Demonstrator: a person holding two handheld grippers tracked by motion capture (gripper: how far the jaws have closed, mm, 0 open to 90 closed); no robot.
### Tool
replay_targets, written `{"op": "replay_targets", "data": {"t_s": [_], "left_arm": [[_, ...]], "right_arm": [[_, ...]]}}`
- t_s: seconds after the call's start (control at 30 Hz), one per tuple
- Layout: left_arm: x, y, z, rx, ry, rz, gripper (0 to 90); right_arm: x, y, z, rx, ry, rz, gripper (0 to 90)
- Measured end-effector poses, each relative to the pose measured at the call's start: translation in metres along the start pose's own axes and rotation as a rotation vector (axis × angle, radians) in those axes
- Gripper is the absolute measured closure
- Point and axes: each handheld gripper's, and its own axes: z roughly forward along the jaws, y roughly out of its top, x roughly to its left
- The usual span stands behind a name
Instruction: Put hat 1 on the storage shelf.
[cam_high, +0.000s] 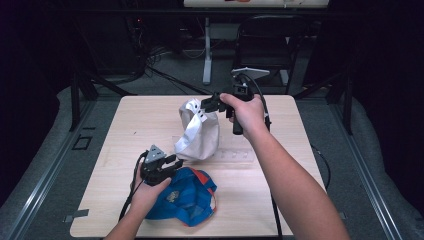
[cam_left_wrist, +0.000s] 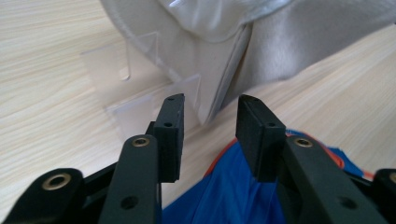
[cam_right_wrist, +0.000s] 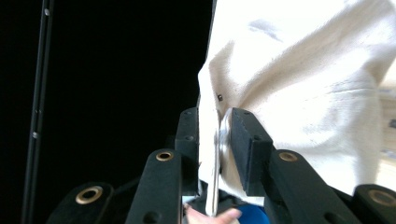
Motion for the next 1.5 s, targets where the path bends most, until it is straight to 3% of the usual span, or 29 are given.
{"op": "replay_targets", "data": {"t_s": [0.07, 0.2, 0.33, 0.37, 0.47, 0.67, 0.8, 0.87, 1.17, 1.23, 1.5], "left_arm": [[0.002, -0.002, -0.007, 0.007, 0.013, -0.005, 58.3], [0.006, -0.008, -0.022, 0.001, 0.034, -0.018, 56.4], [0.011, -0.015, -0.037, 0.002, 0.049, -0.037, 55.6], [0.013, -0.020, -0.044, 0.011, 0.060, -0.040, 54.3], [0.015, -0.024, -0.050, 0.018, 0.069, -0.045, 51.6], [0.023, -0.034, -0.065, 0.016, 0.128, -0.061, 50.3], [0.029, -0.038, -0.069, 0.008, 0.125, -0.076, 51.3], [0.033, -0.043, -0.072, 0.005, 0.142, -0.081, 51.2], [0.046, -0.057, -0.072, 0.028, 0.183, -0.102, 50.3], [0.048, -0.058, -0.075, 0.023, 0.181, -0.111, 50.9], [0.054, -0.062, -0.076, 0.021, 0.187, -0.143, 51.2]], "right_arm": [[0.003, -0.001, -0.011, -0.017, -0.042, -0.040, 71.0], [0.002, -0.004, -0.019, -0.026, -0.082, -0.068, 69.9], [-0.003, -0.012, -0.030, -0.039, -0.115, -0.100, 68.6], [-0.007, -0.019, -0.036, -0.043, -0.154, -0.122, 67.9], [-0.011, -0.024, -0.041, -0.047, -0.172, -0.133, 67.1], [-0.027, -0.044, -0.057, -0.069, -0.213, -0.182, 68.4], [-0.041, -0.062, -0.065, -0.054, -0.247, -0.210, 68.1], [-0.053, -0.075, -0.069, -0.067, -0.262, -0.252, 66.0], [-0.085, -0.100, -0.062, -0.053, -0.291, -0.261, 65.8], [-0.097, -0.108, -0.052, -0.050, -0.294, -0.274, 65.0], [-0.116, -0.121, -0.032, -0.023, -0.302, -0.277, 64.2]]}}
